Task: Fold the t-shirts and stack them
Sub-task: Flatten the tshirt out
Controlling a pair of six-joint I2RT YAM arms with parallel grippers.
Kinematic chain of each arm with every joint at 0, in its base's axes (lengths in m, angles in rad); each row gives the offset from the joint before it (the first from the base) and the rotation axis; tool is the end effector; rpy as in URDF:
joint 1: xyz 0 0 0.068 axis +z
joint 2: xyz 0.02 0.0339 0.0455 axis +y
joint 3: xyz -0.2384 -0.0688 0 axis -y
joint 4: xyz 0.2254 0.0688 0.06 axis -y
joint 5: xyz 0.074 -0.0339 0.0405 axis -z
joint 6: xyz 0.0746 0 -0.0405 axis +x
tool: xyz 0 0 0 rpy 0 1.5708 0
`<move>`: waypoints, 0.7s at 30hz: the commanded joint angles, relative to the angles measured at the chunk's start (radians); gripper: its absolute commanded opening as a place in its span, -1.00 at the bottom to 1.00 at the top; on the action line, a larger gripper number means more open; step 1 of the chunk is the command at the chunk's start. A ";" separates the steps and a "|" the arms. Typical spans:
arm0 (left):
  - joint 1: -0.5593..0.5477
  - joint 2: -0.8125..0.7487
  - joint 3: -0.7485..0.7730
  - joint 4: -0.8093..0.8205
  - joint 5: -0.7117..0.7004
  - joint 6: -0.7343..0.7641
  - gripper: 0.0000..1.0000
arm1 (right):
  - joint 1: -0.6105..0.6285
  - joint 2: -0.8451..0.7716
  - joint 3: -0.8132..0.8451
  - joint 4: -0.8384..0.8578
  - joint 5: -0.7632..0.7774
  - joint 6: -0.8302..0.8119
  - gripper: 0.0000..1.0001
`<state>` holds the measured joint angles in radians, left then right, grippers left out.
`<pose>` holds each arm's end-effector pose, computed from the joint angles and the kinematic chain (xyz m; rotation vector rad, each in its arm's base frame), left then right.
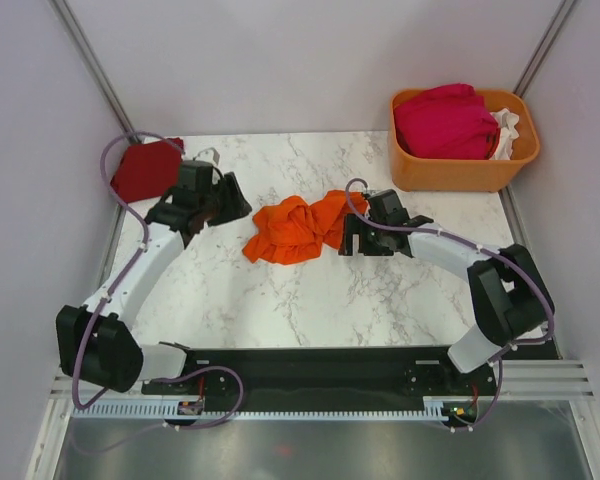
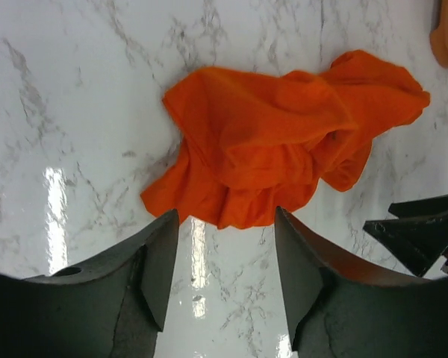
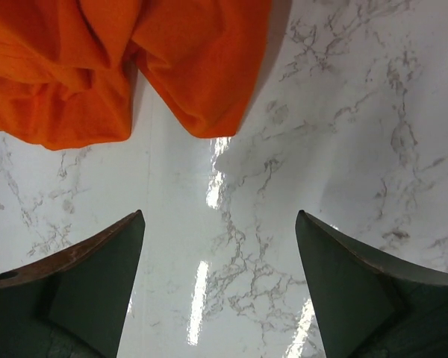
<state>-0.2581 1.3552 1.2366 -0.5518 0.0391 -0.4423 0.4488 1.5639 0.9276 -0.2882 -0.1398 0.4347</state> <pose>0.3051 -0.0836 0.2870 -0.1878 2.2668 -0.4189 0.2877 0.1501 0.1482 -0.0782 2.5643 0.5295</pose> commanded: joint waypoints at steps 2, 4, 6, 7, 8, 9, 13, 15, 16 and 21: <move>-0.009 -0.062 -0.294 0.203 -0.005 -0.154 0.28 | 0.002 0.097 0.094 0.129 -0.026 0.009 0.82; -0.016 -0.032 -0.337 0.222 -0.004 -0.159 0.34 | 0.001 0.131 0.120 0.139 -0.032 0.010 0.82; -0.030 0.002 -0.347 0.237 -0.033 -0.162 0.34 | 0.002 0.172 0.134 0.150 -0.034 0.016 0.82; -0.042 0.018 -0.354 0.246 -0.060 -0.159 0.32 | 0.002 0.185 0.149 0.156 -0.035 0.018 0.82; -0.047 0.053 -0.358 0.257 -0.073 -0.157 0.29 | 0.002 0.211 0.154 0.159 -0.035 0.019 0.82; -0.052 0.068 -0.359 0.268 -0.082 -0.154 0.28 | 0.001 0.222 0.161 0.162 -0.040 0.021 0.81; -0.056 0.156 -0.341 0.299 -0.101 -0.144 0.16 | 0.002 0.257 0.177 0.172 -0.044 0.022 0.79; -0.067 0.191 -0.332 0.306 -0.107 -0.139 0.11 | 0.002 0.262 0.177 0.175 -0.043 0.021 0.80; -0.088 0.203 -0.319 0.305 -0.114 -0.135 0.08 | 0.002 0.263 0.172 0.175 -0.041 0.019 0.80; -0.141 0.220 -0.331 0.257 -0.212 -0.160 0.04 | 0.001 0.265 0.166 0.173 -0.040 0.013 0.80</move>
<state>-0.3740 1.5772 0.8772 -0.3061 -0.0826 -0.5617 0.4488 1.8194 1.0721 -0.1383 -0.1711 0.4492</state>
